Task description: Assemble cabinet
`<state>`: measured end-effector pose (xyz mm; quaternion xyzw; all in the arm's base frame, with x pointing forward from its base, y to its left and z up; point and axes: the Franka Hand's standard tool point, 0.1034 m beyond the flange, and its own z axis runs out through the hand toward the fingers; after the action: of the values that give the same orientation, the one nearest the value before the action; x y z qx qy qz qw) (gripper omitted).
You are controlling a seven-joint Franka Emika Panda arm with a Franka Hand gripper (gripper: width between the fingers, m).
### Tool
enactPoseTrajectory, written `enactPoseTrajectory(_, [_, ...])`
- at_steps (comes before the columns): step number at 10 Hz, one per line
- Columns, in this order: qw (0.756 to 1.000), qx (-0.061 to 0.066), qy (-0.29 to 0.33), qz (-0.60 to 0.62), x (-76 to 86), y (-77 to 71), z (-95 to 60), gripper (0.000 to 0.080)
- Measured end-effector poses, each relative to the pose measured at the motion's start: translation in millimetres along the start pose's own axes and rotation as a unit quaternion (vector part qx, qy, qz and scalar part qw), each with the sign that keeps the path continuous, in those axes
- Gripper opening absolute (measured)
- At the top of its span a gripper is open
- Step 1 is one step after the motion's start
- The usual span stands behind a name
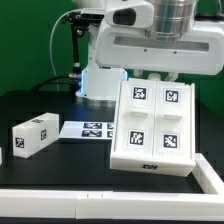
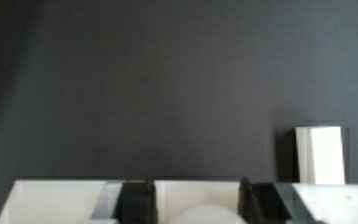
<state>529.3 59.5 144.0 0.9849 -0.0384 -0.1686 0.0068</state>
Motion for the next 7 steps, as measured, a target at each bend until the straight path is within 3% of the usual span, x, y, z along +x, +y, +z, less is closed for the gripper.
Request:
enactPoseTrajectory(3, [0.999,0.001,0.029,-0.037,11.2,-2.5,-8.2,0.0216])
enactPoseTrajectory(6, [1.000,-0.001,0.003,-0.031,4.6,-0.3,-0.4,0.0216])
enactPoseTrajectory(7, [0.997,-0.008,-0.077,-0.021,-7.4,3.5,-1.5,0.0216])
